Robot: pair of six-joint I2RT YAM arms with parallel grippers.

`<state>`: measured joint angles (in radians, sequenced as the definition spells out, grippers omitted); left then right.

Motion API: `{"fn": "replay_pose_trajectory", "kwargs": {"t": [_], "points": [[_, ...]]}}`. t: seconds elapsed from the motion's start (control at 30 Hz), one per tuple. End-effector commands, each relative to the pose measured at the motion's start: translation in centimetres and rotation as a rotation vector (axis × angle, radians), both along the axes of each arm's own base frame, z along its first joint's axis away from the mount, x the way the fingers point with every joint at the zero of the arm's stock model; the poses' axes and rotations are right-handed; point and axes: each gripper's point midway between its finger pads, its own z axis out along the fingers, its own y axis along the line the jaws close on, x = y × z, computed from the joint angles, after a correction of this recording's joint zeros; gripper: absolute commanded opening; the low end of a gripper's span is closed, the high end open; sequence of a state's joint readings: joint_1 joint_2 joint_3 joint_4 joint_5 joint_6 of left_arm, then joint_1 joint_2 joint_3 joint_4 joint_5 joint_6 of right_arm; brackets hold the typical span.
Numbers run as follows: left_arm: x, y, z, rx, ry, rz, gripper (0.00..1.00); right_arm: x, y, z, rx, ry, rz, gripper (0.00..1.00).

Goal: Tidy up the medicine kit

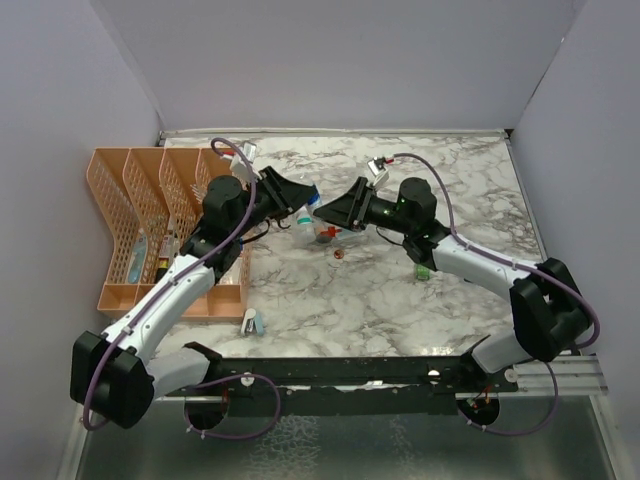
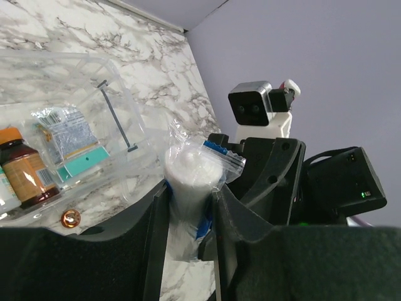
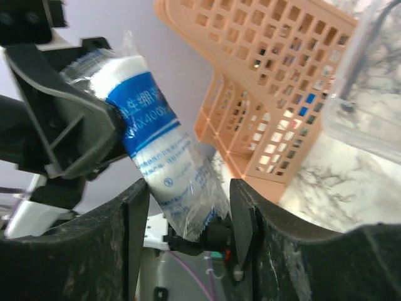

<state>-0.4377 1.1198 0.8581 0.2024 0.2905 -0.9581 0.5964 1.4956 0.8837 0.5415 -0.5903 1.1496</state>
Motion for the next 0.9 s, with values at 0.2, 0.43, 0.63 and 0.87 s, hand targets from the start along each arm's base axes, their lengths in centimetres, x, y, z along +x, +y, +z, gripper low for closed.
{"fn": "replay_pose_trajectory", "kwargs": {"t": [0.2, 0.43, 0.63, 0.87], "points": [[2.9, 0.3, 0.8, 0.221, -0.078, 0.016, 0.29, 2.6, -4.0, -2.7, -0.368, -0.115, -0.227, 0.54], [5.0, 1.4, -2.2, 0.619, -0.206, -0.081, 0.29, 3.6, -7.3, -1.1, -0.482, -0.213, -0.374, 0.54], [6.2, -0.4, -2.6, 0.820, -0.435, -0.274, 0.29, 3.8, -12.1, -2.0, -0.613, -0.191, -0.576, 0.54], [8.5, -2.9, -4.4, 1.000, -0.619, -0.462, 0.28, 3.3, -15.6, -2.4, -0.698, -0.177, -0.701, 0.53]]}}
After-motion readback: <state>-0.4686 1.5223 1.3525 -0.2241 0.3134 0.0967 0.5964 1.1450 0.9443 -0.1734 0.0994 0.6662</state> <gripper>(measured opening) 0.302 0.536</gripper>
